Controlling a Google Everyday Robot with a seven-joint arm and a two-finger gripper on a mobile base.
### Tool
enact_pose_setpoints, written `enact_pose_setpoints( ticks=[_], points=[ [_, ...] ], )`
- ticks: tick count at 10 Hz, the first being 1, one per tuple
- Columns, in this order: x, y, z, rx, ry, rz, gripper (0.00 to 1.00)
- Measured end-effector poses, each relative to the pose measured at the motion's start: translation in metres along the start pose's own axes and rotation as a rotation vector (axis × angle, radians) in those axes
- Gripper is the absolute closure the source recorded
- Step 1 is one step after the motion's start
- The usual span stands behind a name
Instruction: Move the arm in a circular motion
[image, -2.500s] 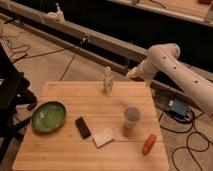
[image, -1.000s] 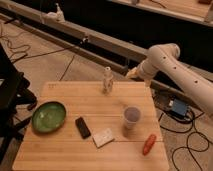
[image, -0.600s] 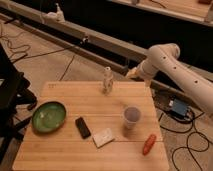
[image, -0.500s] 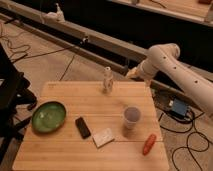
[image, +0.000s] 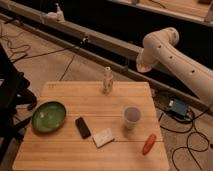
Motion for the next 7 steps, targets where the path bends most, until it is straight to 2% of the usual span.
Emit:
enact_pose_setpoints(
  ticks=[1,4,7],
  points=[
    [0.004,-0.003,0.005,-0.007,-0.006,0.003,0.98],
    [0.008,-0.028,0.033,-0.018,-0.048,-0.013,1.0],
    [-0.016,-0.053,0.064,-0.026,-0.136,-0.078,1.0]
  ],
)
